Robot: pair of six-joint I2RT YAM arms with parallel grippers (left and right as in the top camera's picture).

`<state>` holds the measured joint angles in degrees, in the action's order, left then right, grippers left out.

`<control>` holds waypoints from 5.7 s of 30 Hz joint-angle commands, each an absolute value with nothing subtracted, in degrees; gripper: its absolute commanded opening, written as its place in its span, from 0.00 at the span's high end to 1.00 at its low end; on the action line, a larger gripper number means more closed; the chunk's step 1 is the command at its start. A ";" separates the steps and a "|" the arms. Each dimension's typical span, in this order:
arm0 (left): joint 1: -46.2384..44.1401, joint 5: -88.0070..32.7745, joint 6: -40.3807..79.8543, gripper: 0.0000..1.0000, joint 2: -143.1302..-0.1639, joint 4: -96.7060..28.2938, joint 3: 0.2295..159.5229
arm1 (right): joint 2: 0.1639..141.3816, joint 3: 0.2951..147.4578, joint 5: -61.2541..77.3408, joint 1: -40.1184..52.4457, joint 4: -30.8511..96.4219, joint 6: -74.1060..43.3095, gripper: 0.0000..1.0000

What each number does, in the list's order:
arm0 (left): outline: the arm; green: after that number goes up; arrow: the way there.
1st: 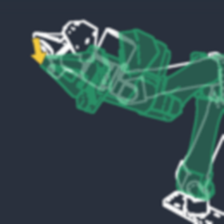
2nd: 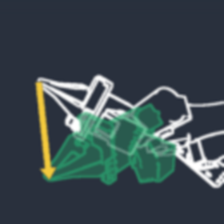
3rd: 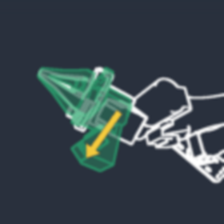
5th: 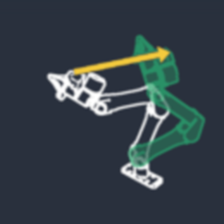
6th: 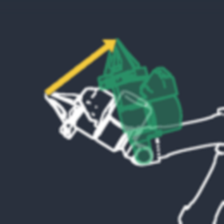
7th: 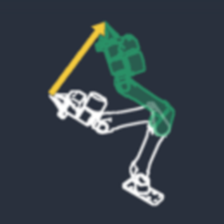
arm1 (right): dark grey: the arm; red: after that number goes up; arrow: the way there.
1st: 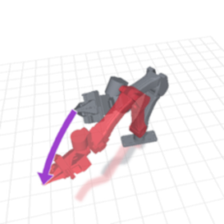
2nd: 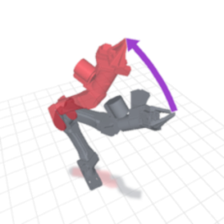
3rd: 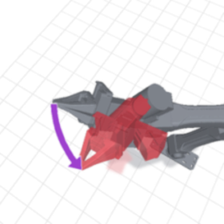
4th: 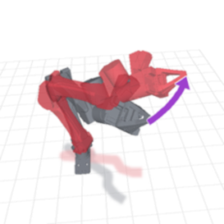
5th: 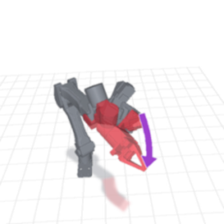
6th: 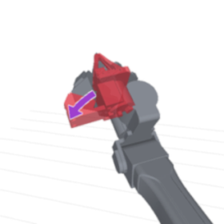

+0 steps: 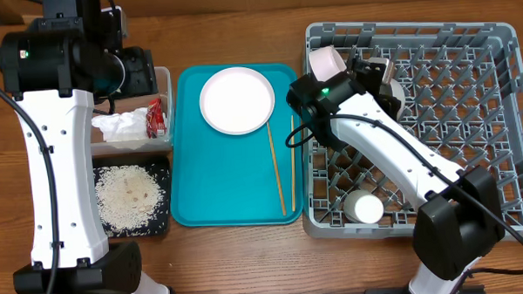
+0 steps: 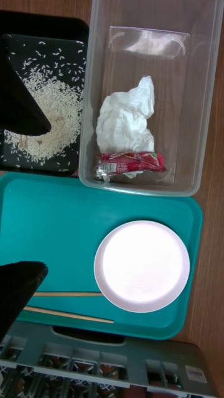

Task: Sort waste into correct bins and load items into the dishwasher
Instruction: 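Carry the pink bowl with right gripper into the dish rack, then lower the pink bowl into the rack and open the right gripper, then move right gripper to the white plate on the teal tray and grasp its rim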

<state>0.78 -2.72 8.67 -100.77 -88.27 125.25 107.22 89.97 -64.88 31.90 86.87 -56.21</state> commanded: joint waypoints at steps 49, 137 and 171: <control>0.71 -3.03 9.47 0.28 -106.50 -87.09 124.81 | 107.81 85.58 -52.66 45.65 84.33 -52.01 0.11; 1.04 8.27 9.41 0.01 -106.50 -82.28 124.81 | 107.50 94.13 -62.96 34.06 80.99 -22.04 0.96; 1.58 8.27 9.41 0.00 -106.50 -81.80 124.81 | 107.50 79.50 -72.97 46.39 66.61 -4.69 0.64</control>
<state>1.26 7.57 9.04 -105.91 -81.84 125.05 107.85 79.85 -74.78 43.81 66.94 -4.95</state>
